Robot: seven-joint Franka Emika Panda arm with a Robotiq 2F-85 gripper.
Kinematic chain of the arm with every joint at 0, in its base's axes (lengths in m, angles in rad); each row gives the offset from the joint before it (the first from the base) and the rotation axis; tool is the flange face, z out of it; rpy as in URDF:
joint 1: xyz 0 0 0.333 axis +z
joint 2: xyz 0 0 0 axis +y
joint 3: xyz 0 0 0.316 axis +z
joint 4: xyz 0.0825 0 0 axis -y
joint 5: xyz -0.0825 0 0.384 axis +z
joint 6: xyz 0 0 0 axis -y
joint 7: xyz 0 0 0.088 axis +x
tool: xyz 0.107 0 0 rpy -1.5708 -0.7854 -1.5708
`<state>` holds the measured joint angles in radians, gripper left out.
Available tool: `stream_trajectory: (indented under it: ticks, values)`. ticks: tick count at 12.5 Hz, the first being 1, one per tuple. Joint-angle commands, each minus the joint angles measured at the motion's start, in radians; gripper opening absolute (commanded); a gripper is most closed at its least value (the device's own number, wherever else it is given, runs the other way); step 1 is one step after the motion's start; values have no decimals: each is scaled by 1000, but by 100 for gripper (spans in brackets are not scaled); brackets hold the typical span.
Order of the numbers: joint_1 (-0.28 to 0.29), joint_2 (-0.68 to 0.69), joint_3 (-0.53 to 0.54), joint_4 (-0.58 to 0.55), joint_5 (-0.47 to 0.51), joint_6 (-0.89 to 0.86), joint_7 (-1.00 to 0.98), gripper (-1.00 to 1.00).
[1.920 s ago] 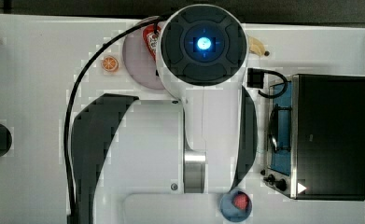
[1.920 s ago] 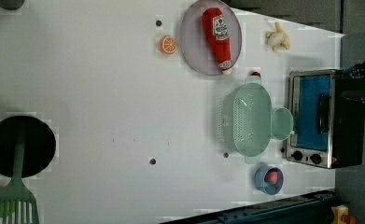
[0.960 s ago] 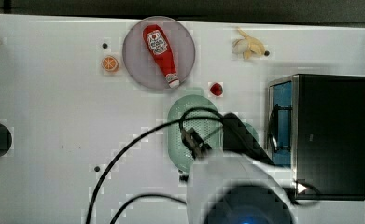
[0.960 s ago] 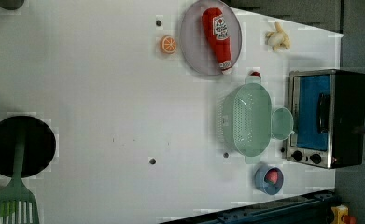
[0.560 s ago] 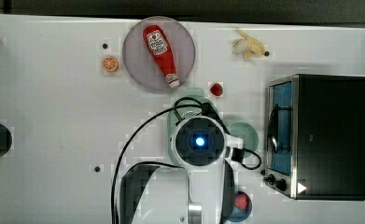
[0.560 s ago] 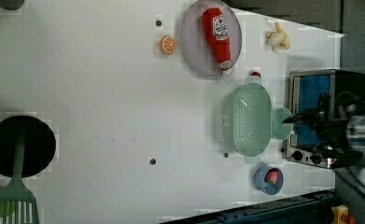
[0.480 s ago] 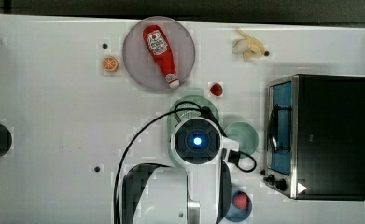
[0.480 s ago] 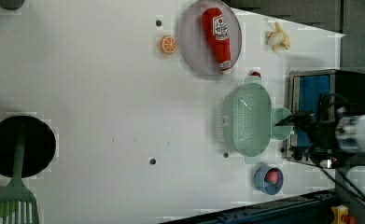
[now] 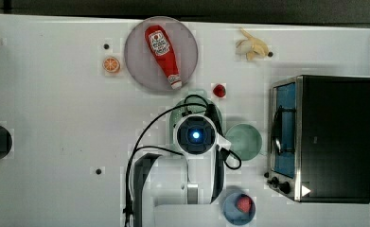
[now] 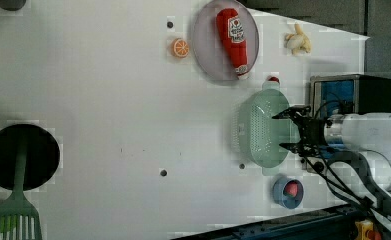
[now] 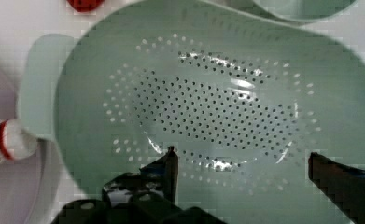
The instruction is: Drag strainer right to left.
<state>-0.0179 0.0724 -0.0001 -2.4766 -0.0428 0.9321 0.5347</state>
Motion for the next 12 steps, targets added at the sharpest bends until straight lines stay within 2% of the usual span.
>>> stream_trajectory:
  ticks: [1, 4, 7, 12]
  values:
    - [-4, 91, -7, -8, -3, 81, 106, 100]
    - [6, 193, -4, -9, -3, 200, 181, 100]
    - [28, 267, 16, -5, -3, 247, 230, 100]
    - [74, 293, 36, -3, 0, 277, 241, 100]
